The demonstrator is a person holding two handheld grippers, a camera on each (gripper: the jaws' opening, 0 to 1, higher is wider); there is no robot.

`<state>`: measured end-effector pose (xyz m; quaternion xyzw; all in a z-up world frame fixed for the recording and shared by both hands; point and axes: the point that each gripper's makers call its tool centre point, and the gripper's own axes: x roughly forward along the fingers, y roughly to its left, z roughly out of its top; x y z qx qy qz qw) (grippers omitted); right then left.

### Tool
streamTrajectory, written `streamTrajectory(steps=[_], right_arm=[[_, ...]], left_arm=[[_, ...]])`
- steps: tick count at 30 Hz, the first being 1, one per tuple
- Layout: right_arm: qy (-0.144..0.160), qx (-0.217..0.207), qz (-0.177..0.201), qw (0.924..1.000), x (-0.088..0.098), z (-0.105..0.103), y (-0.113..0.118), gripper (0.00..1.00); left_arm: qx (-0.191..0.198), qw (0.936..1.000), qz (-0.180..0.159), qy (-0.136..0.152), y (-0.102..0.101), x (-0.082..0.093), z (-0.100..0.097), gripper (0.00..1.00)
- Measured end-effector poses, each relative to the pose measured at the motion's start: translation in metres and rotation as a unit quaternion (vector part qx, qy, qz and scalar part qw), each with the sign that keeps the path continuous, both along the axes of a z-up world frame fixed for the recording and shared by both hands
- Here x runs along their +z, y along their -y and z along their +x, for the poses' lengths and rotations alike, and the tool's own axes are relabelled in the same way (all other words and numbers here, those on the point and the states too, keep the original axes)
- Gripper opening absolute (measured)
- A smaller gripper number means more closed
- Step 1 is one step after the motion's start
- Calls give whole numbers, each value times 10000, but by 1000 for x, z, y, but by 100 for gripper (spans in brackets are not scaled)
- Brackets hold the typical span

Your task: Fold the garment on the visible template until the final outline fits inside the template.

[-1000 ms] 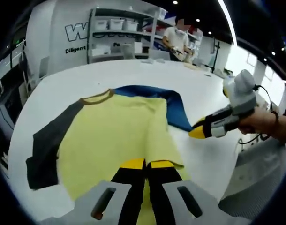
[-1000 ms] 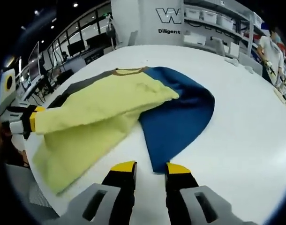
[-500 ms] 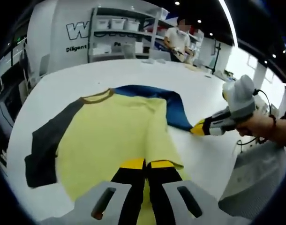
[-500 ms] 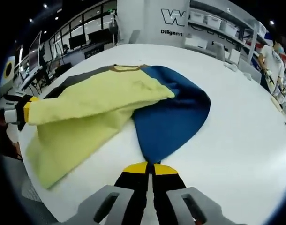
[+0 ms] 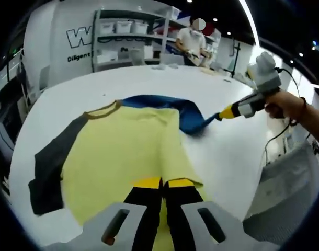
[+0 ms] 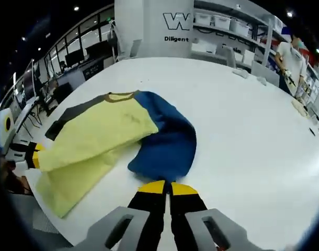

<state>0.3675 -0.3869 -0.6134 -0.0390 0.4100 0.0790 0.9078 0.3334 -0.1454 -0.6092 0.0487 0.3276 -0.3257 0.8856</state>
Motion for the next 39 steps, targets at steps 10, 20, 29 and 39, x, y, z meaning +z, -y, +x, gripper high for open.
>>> streamTrajectory(steps=[10,20,29,39], right_arm=[[-60,-190,-348,9992,20,11,47,0],[-97,-134,-705,9974,37,36,84,0],[-23,-97,-897,9959,59,56,113,0],[-320,137,-1398,9896,60,70,155,0]], left_arm=[[-413,9983,-418,-12,28,14,-11,0],[-1079,9929,-481,-166,72,18,-36,0],[-1499,9866,-542,-354,106,15,-55,0],[-2087,9754,-356,-612,126,0,-83,0]])
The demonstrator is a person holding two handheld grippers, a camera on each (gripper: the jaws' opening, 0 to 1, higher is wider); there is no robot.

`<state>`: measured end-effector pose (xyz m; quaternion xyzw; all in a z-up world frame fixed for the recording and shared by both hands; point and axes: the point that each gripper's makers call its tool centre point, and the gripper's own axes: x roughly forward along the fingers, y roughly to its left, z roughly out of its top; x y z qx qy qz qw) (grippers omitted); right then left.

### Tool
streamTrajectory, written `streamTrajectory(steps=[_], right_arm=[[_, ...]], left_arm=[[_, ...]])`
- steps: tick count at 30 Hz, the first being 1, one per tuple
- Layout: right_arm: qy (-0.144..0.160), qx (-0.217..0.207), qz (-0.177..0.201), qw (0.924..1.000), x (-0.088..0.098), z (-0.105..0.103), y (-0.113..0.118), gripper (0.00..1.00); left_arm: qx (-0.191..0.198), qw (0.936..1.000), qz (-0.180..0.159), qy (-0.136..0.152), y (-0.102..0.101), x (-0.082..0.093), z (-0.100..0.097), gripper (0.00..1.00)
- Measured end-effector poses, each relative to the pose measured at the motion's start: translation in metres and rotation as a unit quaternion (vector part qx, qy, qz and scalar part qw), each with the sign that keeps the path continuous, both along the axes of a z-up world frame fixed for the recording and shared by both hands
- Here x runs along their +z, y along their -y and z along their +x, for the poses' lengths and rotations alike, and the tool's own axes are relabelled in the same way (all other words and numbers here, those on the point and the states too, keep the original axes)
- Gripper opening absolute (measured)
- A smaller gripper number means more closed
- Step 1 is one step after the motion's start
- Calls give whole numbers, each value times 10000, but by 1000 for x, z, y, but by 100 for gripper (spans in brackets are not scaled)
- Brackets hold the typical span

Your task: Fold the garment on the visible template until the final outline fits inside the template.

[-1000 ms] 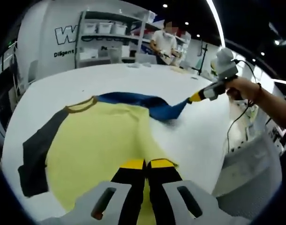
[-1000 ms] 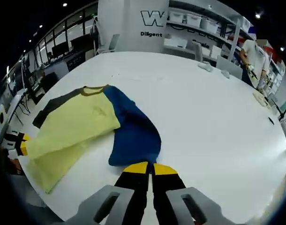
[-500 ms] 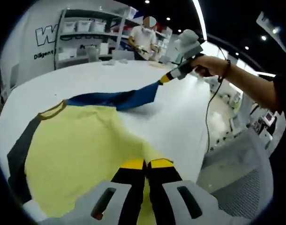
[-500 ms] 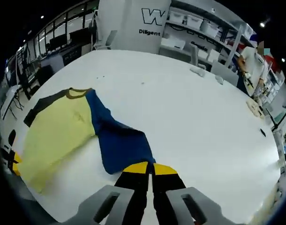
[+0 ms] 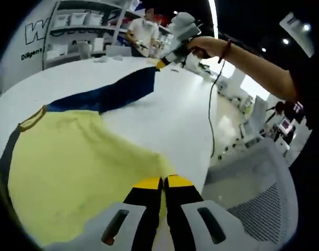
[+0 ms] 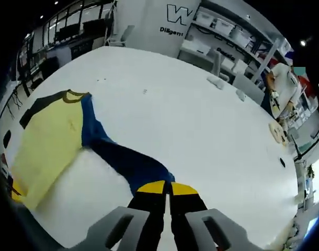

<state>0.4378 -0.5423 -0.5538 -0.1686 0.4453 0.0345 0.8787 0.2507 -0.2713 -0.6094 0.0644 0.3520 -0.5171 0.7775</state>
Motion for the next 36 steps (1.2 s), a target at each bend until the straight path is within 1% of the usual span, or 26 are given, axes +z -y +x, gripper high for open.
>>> streamTrajectory(steps=[1,3,4,5,7,10,11,12,14,18,20,21,22,24,25,29,34,36], right_arm=[[-93,32,0,10000,-2,-1,2,0],[-183,150,-8,9997,-4,2,5,0],[-336,294,-48,9990,-8,1,7,0],[-313,205,-47,9993,-8,4,11,0],[-430,305,-145,9985,-12,8,17,0],[-464,297,-177,9983,-18,20,30,0],[-485,267,-162,9983,-20,22,33,0],[-562,170,-142,9982,-24,24,37,0],[-598,171,-182,9979,-28,28,42,0],[-738,113,-215,9970,-39,38,56,0],[-742,77,-200,9970,-43,42,59,0],[-798,44,-197,9966,-46,43,61,0],[-801,67,-236,9965,-49,45,62,0],[-838,73,-282,9961,-54,48,63,0],[-917,66,-309,9953,-59,48,65,0],[-1046,-2,-342,9939,-75,51,69,0],[-1056,-63,-266,9940,-90,63,71,0],[-1041,-130,-237,9942,-95,64,71,0]], left_arm=[[0,10000,5,-41,1,-1,-2,0],[-77,10000,12,-52,2,-3,-5,0],[-101,9999,55,-108,2,-6,-7,0],[-113,9999,79,-104,3,-8,-8,0],[-145,9997,179,-109,3,-14,-9,0],[-249,9993,265,-118,5,-20,-12,0],[-336,9989,299,-112,7,-22,-14,0],[-357,9988,319,-139,8,-24,-15,0],[-412,9984,329,-186,10,-26,-17,0],[-487,9972,456,-329,11,-33,-21,0],[-476,9966,542,-395,9,-36,-23,0],[-475,9962,602,-419,8,-38,-23,0],[-466,9956,688,-441,6,-41,-23,0],[-421,9952,748,-478,3,-44,-22,0],[-406,9950,751,-512,2,-45,-22,0],[-319,9948,766,-584,1,-46,-22,0],[-173,9947,751,-673,-3,-50,-20,0],[-142,9946,753,-694,-4,-50,-20,0]])
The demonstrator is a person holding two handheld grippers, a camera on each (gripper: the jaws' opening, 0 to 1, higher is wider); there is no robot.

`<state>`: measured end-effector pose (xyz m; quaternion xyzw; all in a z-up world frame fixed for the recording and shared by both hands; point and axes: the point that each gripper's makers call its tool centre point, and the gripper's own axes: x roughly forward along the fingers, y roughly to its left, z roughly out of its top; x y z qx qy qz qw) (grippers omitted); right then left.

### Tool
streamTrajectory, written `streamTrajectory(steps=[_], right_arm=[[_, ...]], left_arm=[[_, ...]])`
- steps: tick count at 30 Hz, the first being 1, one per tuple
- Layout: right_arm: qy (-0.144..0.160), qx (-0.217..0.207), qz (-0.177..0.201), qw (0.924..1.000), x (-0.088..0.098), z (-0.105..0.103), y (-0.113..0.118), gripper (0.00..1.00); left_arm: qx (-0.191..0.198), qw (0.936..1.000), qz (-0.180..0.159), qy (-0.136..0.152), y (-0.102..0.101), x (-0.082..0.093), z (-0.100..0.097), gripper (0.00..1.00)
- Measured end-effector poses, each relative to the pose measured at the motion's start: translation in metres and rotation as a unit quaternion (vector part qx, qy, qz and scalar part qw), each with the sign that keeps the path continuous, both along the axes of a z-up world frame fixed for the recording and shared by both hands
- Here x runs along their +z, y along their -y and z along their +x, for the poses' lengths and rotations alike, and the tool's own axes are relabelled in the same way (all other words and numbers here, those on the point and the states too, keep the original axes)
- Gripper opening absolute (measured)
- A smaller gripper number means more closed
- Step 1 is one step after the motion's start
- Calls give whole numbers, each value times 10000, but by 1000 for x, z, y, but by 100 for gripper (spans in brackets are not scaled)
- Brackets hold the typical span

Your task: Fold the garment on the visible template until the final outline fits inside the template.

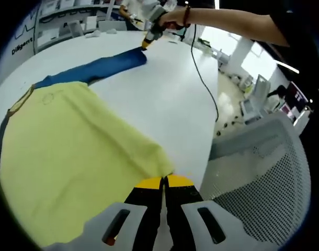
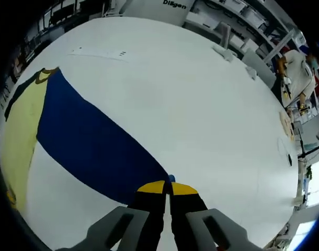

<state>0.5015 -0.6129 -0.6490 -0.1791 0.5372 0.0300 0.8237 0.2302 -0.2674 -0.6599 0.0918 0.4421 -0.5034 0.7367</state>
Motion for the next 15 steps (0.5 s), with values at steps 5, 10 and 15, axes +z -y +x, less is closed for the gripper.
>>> streamTrajectory(steps=[5,10,15], right_arm=[[167,-200,44,9997,-15,3,4,0],[400,-576,183,9974,-22,0,3,0],[503,-712,224,9959,-27,4,11,0]], left_arm=[[31,10000,-35,-14,0,0,0,0],[110,9999,-26,-36,-2,-3,2,0],[149,9999,15,-55,-5,-5,2,0]])
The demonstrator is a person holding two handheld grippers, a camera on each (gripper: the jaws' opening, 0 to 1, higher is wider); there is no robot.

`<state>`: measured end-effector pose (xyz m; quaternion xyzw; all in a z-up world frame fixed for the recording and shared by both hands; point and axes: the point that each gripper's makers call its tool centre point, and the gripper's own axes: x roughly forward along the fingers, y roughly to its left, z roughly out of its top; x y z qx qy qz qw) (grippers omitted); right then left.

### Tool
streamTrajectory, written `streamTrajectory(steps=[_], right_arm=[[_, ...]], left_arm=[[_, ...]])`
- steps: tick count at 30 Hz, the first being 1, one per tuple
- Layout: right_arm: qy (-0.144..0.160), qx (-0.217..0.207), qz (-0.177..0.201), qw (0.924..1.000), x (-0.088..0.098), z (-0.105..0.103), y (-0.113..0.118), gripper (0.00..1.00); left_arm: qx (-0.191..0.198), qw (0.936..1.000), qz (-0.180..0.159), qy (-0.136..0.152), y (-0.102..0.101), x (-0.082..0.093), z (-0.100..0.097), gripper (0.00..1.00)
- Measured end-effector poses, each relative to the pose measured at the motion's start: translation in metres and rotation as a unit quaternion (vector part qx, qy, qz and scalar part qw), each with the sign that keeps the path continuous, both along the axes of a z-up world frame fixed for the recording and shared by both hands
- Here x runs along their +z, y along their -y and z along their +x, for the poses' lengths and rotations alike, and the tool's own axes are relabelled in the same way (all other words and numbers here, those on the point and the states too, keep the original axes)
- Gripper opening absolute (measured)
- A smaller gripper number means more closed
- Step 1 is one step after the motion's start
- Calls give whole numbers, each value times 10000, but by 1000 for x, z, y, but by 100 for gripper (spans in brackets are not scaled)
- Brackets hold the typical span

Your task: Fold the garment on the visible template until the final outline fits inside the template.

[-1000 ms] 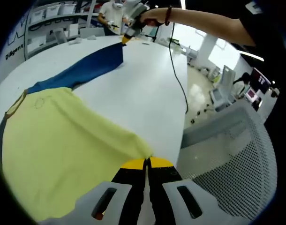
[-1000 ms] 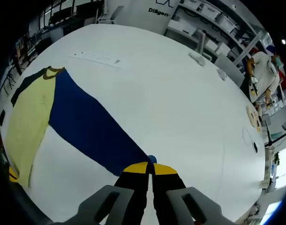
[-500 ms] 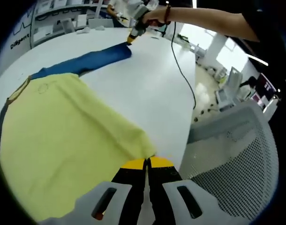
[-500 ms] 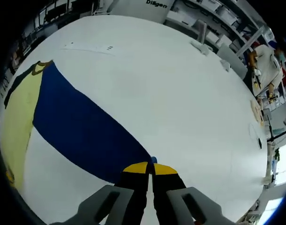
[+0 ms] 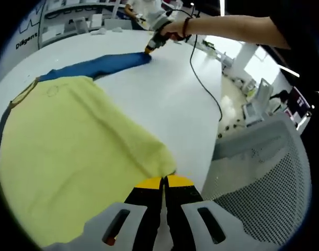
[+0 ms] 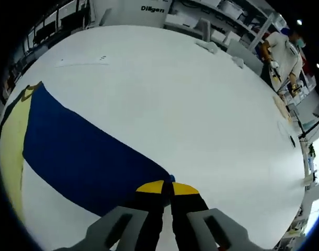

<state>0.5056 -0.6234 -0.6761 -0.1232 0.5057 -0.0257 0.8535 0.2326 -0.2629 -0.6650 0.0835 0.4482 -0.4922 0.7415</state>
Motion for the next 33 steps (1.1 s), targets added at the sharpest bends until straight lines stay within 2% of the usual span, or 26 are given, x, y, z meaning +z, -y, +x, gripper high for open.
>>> streamTrajectory(steps=[2,3,5,6,10,13,15,19,26,30,31,33], right_arm=[[15,-81,45,10000,1,-1,2,1],[48,-126,92,9999,1,-1,1,6],[342,-240,265,9988,7,0,-6,22],[472,-287,402,9977,12,-2,-14,27],[779,-122,790,9938,25,-13,-41,31],[868,-101,1372,9867,31,-30,-73,37],[966,-19,1649,9816,39,-41,-94,39],[992,284,1772,9787,49,-60,-123,42],[998,870,2158,9674,70,-88,-177,46],[1011,1032,2235,9639,78,-102,-193,46],[1008,1080,2238,9634,79,-104,-196,46],[985,1154,2185,9640,81,-109,-199,46]], left_arm=[[-2,10000,13,7,0,0,0,0],[-3,10000,15,5,0,-1,0,0],[-2,10000,15,1,0,0,0,0],[11,10000,29,-4,-1,-1,0,0],[89,9999,48,-40,-4,-2,0,0],[193,9998,-28,-95,-4,-1,1,0],[241,9996,-60,-98,-5,0,1,0],[313,9994,-109,-90,-6,2,2,0],[353,9993,-142,-53,-7,5,3,0],[430,9990,-126,-47,-9,4,4,0],[536,9985,7,-81,-14,1,5,0],[484,9987,124,24,-18,-2,7,0]])
